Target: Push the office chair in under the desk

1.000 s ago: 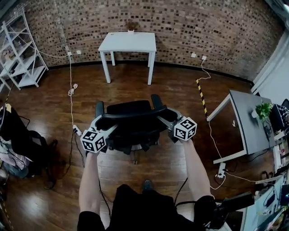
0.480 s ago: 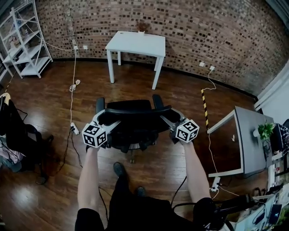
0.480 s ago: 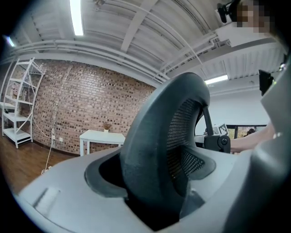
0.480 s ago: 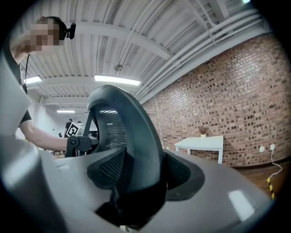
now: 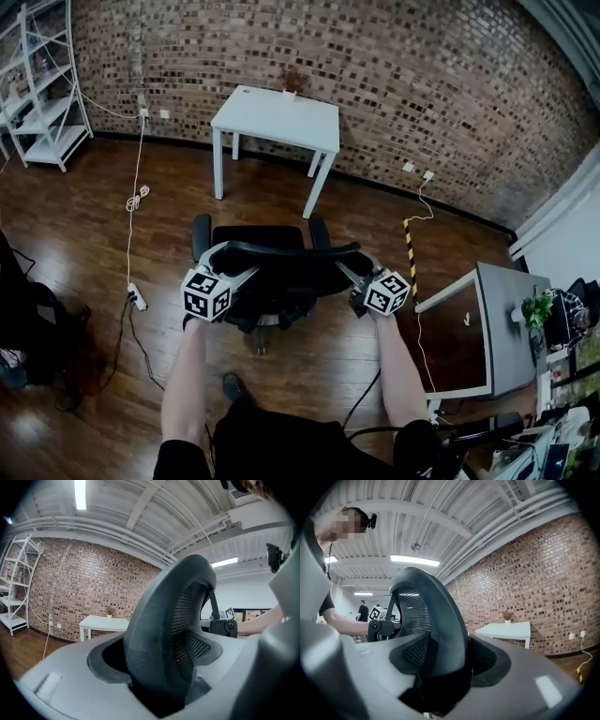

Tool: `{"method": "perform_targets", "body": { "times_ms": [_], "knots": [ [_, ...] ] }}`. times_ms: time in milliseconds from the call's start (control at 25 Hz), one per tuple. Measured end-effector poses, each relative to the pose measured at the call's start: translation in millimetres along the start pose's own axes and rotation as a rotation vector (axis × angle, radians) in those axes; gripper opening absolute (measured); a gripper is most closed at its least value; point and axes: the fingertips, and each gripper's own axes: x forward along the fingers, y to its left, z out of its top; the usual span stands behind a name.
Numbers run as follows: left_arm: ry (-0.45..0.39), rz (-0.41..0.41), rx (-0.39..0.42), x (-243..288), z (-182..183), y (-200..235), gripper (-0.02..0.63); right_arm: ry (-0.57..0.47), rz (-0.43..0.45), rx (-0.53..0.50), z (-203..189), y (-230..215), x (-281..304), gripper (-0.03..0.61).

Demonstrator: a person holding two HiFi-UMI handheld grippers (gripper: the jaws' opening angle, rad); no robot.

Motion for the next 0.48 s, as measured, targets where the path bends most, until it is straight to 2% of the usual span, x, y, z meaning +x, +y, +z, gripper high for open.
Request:
{"method": "perform_targets", "body": {
  "times_ms": [200,480],
  "knots": [
    [0.014,0.0,-0.01,41.8,5.3,52.5,0.462,0.002,0.01,0.014,11.3,-42.3,47.2,0.245],
    [0.036,-0.022,-0.015,96.8,15.0,125.6,0.462,-0.009,-0.019,0.016,21.9,-98.4,114.2,0.245]
  ]
}}
